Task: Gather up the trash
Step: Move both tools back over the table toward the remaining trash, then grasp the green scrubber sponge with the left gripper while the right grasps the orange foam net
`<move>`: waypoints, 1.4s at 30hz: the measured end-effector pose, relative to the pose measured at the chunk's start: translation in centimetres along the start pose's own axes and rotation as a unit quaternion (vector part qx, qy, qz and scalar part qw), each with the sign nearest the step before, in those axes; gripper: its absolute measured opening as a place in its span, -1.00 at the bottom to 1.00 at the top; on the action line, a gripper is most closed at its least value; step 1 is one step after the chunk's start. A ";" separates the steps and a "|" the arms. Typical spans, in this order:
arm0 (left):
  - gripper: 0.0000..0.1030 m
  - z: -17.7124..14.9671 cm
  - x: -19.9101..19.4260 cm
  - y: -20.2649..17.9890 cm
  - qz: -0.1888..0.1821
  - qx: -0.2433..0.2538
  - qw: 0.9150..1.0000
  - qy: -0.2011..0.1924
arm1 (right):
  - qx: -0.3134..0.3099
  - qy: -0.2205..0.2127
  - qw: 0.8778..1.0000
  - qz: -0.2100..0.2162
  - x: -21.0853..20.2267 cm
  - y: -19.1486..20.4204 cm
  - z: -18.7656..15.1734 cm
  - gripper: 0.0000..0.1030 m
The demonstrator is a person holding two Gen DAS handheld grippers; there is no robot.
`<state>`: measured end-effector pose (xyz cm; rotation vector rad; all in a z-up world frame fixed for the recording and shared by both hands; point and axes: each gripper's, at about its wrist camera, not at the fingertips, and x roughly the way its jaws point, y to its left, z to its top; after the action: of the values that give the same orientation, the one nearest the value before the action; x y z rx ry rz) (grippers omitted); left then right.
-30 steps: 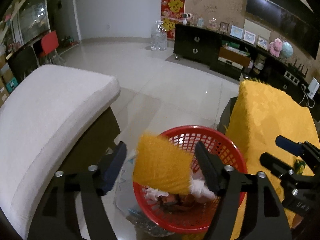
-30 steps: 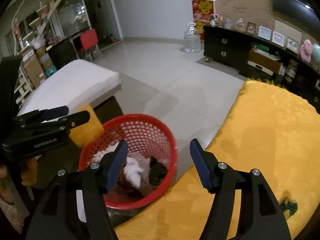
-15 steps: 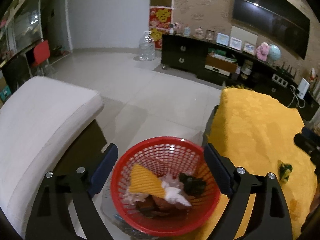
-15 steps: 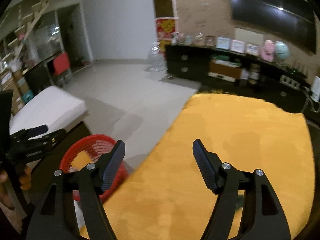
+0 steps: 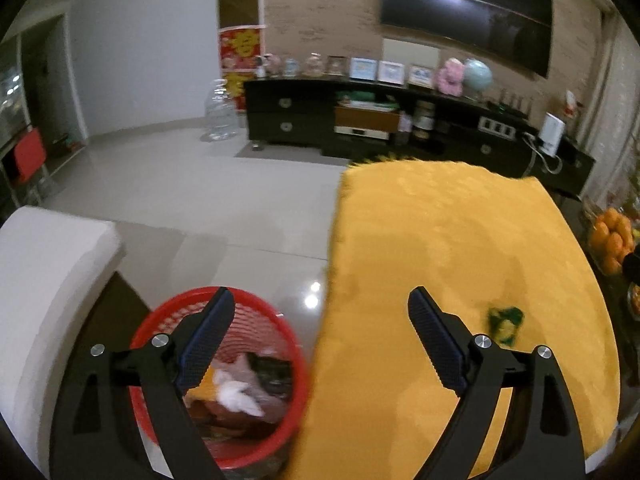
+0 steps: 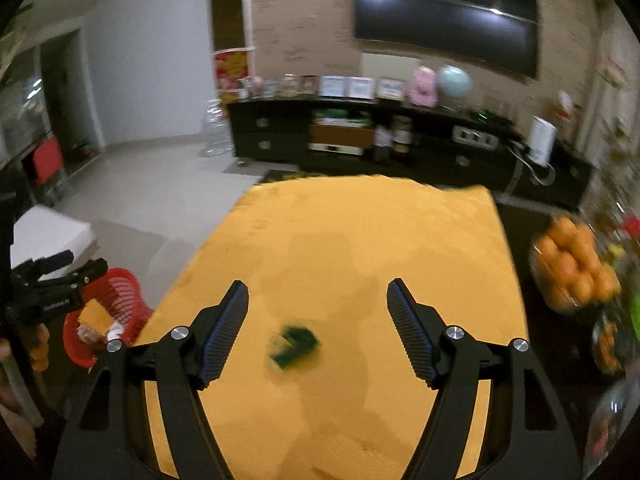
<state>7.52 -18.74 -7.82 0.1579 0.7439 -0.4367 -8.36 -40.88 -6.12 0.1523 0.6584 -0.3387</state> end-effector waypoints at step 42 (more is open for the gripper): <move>-0.28 -4.9 12.7 -20.4 -0.121 0.185 0.962 0.158 | 0.113 0.082 0.990 -0.024 0.9 -9.5 -9.3 0.37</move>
<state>3.82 -39.87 -19.80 0.5005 0.9964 -0.7949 -16.41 -47.66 -14.28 0.3842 0.7856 -0.4497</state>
